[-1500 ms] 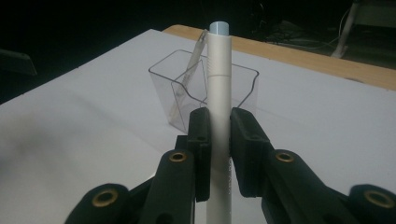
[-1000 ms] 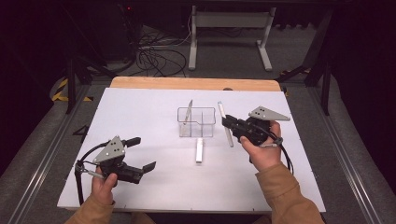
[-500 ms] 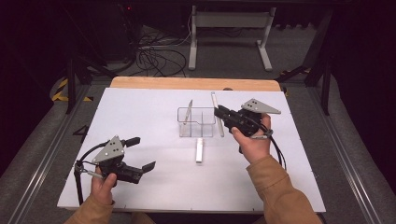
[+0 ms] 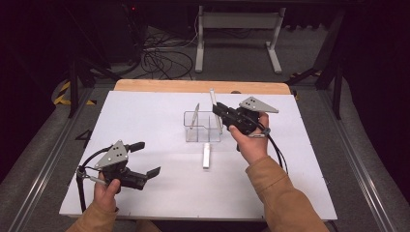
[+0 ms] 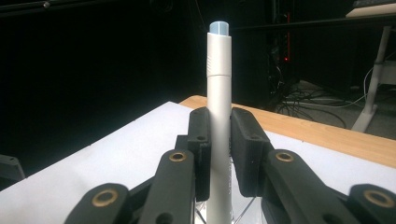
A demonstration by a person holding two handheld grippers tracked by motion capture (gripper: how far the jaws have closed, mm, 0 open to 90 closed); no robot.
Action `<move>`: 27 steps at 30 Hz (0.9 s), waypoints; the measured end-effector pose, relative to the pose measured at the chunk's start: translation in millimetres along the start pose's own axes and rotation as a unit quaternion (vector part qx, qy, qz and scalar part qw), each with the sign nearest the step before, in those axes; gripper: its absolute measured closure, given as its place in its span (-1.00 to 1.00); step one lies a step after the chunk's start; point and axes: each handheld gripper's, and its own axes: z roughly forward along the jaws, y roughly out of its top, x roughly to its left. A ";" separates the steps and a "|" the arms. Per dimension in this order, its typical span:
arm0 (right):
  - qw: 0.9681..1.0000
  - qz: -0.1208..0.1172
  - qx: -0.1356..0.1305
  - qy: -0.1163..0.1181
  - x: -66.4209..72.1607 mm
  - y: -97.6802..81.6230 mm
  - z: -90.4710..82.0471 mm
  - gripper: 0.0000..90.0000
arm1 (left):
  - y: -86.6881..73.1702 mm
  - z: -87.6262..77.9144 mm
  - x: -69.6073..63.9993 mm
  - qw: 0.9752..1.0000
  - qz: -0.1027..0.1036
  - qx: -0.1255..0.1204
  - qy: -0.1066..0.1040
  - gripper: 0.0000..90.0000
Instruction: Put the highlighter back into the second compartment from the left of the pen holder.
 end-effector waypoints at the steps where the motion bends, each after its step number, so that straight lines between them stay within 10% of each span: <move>1: 1.000 -0.001 0.000 -0.001 -0.2 -0.4 1.2 0.75 | -0.1 0.0 0.1 1.000 0.000 0.000 0.000 -0.95; 27: 0.999 -0.001 -0.038 -0.014 -3.6 -16.8 44.1 0.75 | -0.4 0.0 0.7 1.000 0.003 0.000 -0.002 -0.95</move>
